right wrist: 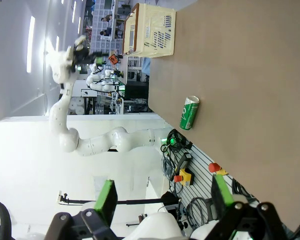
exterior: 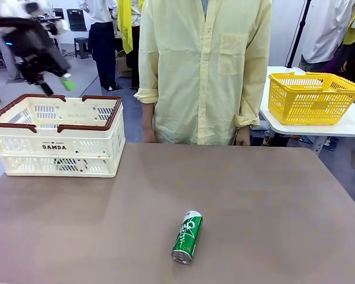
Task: Place the drinks into the Shopping basket.
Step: Pick up one drink and place it into the Shopping basket.
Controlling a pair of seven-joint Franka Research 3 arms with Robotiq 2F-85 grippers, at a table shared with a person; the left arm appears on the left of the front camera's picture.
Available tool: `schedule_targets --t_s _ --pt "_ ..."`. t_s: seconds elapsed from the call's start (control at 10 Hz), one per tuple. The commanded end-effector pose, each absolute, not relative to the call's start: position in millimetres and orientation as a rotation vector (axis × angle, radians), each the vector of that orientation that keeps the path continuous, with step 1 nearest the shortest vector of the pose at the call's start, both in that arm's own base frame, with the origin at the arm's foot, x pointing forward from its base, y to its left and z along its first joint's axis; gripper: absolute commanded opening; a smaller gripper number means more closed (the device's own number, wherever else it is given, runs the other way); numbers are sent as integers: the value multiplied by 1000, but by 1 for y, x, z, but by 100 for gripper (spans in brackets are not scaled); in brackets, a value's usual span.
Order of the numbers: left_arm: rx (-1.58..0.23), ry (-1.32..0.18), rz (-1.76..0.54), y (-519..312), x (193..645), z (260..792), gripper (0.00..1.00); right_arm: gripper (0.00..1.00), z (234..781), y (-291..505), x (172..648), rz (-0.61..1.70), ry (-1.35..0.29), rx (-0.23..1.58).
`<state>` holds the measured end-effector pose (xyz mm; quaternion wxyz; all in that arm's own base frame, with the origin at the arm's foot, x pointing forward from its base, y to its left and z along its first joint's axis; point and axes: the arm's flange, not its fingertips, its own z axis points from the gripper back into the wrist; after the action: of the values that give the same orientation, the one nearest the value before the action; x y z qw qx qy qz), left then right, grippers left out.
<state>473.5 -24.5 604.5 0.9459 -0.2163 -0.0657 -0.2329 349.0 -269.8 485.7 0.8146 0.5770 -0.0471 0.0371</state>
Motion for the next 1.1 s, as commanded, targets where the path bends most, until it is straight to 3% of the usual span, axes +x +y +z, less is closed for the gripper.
schedule_targets --t_s 0.0,0.3,0.5,0.6,1.0 --pt "-612 -174 -473 31 422 588 100 100 488 -269 347 78 -84 1219" --pt "-1070 -483 -84 151 364 533 100 100 488 -269 347 78 -84 1219" --pt "-1291 -566 135 206 353 481 100 100 488 -269 347 78 -84 1219" --pt "-1020 -379 -143 172 348 525 100 100 488 -269 347 78 -84 1219" --pt "-1020 -379 -143 172 348 525 100 100 488 -269 347 78 -84 1219"
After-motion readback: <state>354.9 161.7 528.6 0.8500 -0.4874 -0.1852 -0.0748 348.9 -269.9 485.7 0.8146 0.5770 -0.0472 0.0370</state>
